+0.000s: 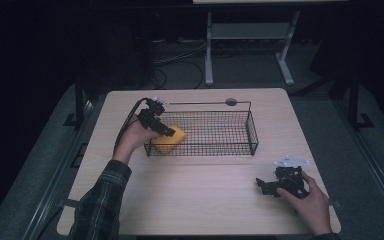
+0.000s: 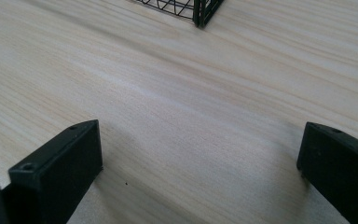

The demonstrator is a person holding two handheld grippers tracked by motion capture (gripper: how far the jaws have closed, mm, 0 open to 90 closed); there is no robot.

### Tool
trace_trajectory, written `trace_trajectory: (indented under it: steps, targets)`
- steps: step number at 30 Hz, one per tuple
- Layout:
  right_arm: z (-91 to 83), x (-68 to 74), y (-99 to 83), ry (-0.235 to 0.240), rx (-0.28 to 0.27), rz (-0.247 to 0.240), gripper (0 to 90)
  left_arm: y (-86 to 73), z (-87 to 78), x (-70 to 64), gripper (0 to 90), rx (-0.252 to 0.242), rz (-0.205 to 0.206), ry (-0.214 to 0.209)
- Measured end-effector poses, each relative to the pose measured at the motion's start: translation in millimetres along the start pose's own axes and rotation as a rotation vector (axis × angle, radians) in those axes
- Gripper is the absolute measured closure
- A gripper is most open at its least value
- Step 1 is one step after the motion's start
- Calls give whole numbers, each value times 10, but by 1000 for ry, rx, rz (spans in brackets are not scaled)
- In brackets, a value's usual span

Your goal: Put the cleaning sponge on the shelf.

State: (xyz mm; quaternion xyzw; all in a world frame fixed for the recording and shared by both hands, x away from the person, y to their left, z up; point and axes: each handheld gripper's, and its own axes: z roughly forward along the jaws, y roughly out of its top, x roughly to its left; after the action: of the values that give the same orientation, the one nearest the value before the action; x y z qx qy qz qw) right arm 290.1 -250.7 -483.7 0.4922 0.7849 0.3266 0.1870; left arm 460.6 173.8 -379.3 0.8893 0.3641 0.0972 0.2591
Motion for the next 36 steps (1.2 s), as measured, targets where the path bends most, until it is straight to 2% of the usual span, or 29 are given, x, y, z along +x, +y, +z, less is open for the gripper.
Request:
trace_trajectory:
  steps: [7,10,12,23,25,36]
  targets:
    - [0,0,0,0,0,-1,0,-116,-176,-54,143,-45,-4,11]
    - [0,0,0,0,0,0,0,-234,-290,-87,144,-73,-9,15]
    - [0,0,0,0,0,0,0,-270,-311,-102,144,-85,-10,18]
    - [-2,1,0,-1,1,0,0,-753,-551,-328,144,-147,-6,44]
    - [0,-1,0,0,1,-1,0,-779,-559,-344,144,-153,-8,45]
    - [0,0,0,0,0,0,0,-1156,-601,-601,144,-177,14,64]
